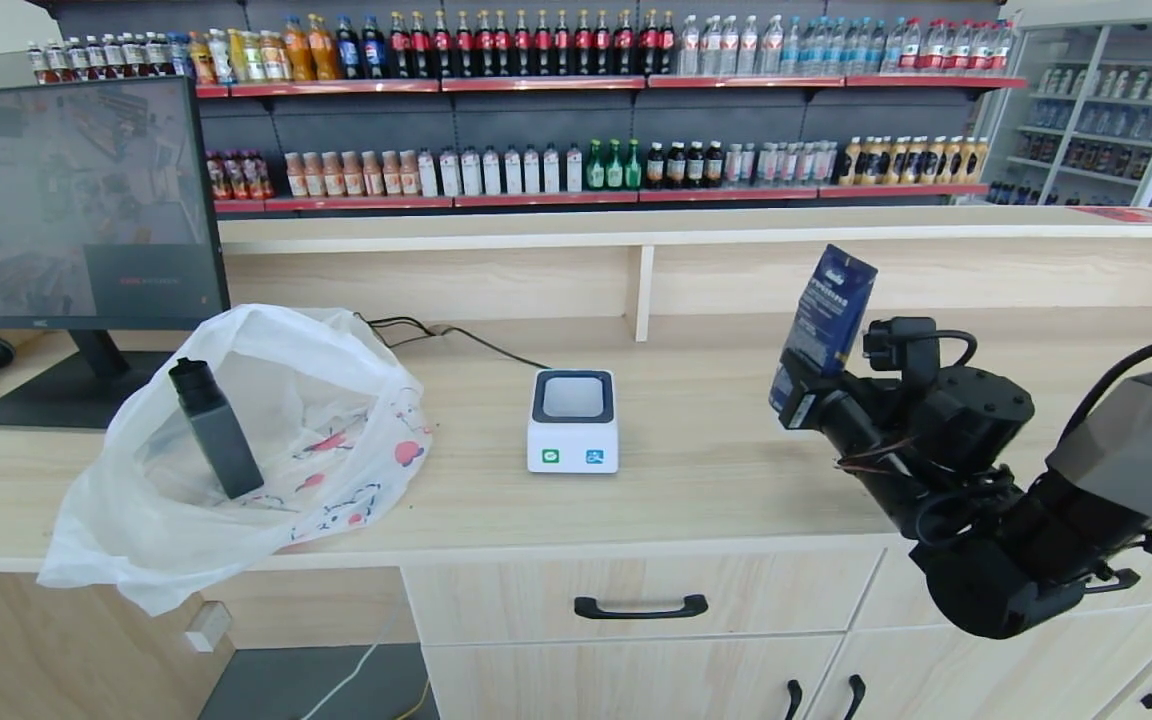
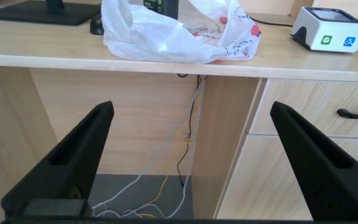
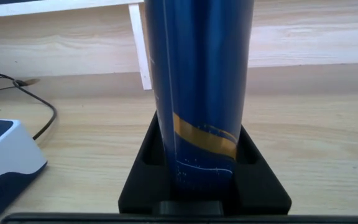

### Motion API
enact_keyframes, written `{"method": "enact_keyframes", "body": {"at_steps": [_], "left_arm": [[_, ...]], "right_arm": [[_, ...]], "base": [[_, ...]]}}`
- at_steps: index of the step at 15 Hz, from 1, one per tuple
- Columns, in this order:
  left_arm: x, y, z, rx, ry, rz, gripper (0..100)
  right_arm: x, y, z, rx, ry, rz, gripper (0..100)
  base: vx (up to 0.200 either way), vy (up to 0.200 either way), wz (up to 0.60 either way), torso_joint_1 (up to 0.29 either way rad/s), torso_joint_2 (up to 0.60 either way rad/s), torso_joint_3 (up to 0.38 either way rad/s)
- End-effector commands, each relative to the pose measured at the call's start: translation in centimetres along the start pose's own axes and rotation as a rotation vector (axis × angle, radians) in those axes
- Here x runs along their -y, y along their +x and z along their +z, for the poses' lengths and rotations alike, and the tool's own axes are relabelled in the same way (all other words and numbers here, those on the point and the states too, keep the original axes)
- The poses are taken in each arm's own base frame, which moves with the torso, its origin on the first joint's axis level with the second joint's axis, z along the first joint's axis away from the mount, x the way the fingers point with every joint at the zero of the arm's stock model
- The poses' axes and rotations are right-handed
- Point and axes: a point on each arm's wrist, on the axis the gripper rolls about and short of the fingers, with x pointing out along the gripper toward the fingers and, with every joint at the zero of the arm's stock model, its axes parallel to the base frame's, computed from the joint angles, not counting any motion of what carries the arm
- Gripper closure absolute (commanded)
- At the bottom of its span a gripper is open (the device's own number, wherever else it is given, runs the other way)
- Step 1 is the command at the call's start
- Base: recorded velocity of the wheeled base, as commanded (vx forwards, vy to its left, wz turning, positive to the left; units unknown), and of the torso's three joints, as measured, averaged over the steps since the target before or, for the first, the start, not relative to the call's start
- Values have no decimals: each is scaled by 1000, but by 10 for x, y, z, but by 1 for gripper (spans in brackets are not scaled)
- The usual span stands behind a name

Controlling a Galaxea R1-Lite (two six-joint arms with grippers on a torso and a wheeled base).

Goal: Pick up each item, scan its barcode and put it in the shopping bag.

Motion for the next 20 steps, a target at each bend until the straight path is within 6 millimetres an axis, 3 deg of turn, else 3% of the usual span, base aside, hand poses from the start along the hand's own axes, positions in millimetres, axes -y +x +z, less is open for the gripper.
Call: {"method": "enact_keyframes", "body": {"at_steps": [1,5,9,12,15,17,20], "left_arm": [[0,0,0,1,0,0,0],[0,0,0,1,0,0,0],[0,0,0,1,-2,0,0],[0,0,0,-2,-2,0,0],[0,0,0,-4,0,0,0],[0,0,0,-4,0,0,0],[0,0,0,-4,0,0,0]], "right_arm": [[-1,-12,23,40,8,7,100],[-3,-46,60,90,23,30,100],[-17,-83,79,103,36,103,100],[-22,-107,86,99,45,146,100],[-29,-115,87,95,52,181,100],[-55,-129,87,79,82,298,100],[-69,-135,86,63,140,363,100]], "base": [[0,0,0,0,0,0],[0,0,0,0,0,0],[0,0,0,0,0,0],[0,0,0,0,0,0],[0,0,0,0,0,0],[0,0,0,0,0,0],[0,0,0,0,0,0]]}}
